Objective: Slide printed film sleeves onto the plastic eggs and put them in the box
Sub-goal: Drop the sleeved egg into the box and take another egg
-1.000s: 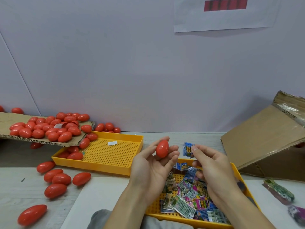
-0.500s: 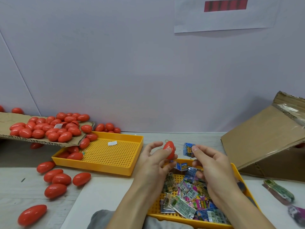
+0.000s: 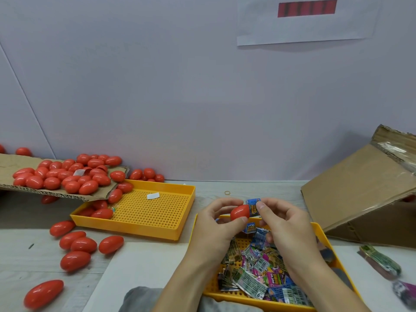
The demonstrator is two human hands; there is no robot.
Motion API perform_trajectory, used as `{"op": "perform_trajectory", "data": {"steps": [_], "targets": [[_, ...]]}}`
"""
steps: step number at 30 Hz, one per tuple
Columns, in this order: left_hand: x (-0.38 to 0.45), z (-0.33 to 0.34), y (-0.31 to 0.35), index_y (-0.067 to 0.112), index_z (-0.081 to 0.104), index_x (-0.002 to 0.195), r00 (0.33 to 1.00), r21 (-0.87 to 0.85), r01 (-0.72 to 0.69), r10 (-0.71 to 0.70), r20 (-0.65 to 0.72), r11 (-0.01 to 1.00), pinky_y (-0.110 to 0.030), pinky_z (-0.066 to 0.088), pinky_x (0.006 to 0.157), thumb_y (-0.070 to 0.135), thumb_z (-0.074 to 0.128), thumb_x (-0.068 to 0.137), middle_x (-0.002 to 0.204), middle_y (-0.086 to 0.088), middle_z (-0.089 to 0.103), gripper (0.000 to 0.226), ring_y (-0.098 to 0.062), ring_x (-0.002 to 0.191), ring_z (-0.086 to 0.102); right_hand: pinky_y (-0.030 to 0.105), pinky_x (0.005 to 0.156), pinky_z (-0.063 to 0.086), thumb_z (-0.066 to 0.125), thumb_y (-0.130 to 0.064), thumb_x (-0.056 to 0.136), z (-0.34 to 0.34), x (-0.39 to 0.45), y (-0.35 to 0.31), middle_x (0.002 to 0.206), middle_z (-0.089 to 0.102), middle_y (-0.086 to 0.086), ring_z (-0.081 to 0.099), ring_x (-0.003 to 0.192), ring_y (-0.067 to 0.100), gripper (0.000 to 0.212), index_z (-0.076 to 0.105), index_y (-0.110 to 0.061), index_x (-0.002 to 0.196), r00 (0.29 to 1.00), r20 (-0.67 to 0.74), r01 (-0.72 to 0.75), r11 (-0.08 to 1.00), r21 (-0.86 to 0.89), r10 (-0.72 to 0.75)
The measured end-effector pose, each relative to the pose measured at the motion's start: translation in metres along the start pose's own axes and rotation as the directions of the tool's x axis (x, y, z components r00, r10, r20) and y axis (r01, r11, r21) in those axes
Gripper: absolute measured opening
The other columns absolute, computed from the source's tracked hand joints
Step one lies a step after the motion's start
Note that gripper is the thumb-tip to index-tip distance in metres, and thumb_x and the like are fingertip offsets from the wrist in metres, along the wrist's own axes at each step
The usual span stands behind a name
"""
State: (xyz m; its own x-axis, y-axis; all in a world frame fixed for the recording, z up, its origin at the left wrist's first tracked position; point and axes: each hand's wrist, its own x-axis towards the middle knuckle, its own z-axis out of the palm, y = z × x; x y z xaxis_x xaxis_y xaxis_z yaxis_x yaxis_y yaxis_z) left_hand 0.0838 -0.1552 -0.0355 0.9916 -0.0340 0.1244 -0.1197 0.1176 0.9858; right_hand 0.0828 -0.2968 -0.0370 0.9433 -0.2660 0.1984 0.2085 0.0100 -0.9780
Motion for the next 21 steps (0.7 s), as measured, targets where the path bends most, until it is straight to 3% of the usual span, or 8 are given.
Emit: {"op": "perform_trajectory", "data": {"steps": [6,11,14,21], "targets": [[0.0011,0.0008,0.0001,0.026,0.077,0.094,1.0,-0.059,-0.016,0.015,-0.012,0.998,-0.038,0.06,0.085,0.013,0.077,0.084,0.099,-0.001,0.075,0.017,-0.026,0.095,0.073,0.02,0.058,0.046,0.067,-0.019,0.091,0.0006,-0.0019,-0.0022,0.079,0.073,-0.014,0.067,0.074,0.001,0.015,0.072,-0.029,0.081,0.999,0.027,0.042,0.998,-0.039,-0.041],[0.0025,-0.0017,-0.004,0.025,0.069,0.106,0.999,-0.045,-0.002,0.001,-0.034,0.999,-0.029,0.059,0.075,0.008,0.08,0.08,0.101,0.005,0.074,0.033,-0.02,0.094,0.073,0.013,0.051,0.047,0.067,-0.018,0.091,0.0011,-0.0019,-0.0033,0.08,0.073,-0.013,0.067,0.068,0.003,0.012,0.072,-0.028,0.084,0.999,0.03,0.04,0.999,-0.034,-0.039],[0.0032,-0.0022,-0.0056,0.023,0.072,0.104,0.999,-0.051,0.013,-0.015,-0.044,0.999,-0.028,0.058,0.075,0.006,0.082,0.077,0.1,0.005,0.074,0.034,-0.019,0.094,0.073,0.013,0.052,0.048,0.067,-0.017,0.09,0.0005,-0.0028,-0.0043,0.081,0.073,-0.014,0.067,0.073,0.0,0.013,0.072,-0.028,0.083,0.997,0.047,0.055,0.998,-0.037,-0.053],[0.0038,-0.0033,-0.0052,0.027,0.076,0.094,1.0,-0.07,0.012,-0.014,-0.026,0.997,-0.045,0.059,0.089,0.009,0.088,0.068,0.1,0.006,0.075,0.034,-0.025,0.097,0.073,0.01,0.061,0.051,0.069,-0.013,0.089,0.0005,-0.0051,-0.0058,0.083,0.073,-0.017,0.066,0.082,-0.002,0.016,0.073,-0.029,0.086,0.99,0.079,0.121,0.987,-0.105,-0.113]]}}
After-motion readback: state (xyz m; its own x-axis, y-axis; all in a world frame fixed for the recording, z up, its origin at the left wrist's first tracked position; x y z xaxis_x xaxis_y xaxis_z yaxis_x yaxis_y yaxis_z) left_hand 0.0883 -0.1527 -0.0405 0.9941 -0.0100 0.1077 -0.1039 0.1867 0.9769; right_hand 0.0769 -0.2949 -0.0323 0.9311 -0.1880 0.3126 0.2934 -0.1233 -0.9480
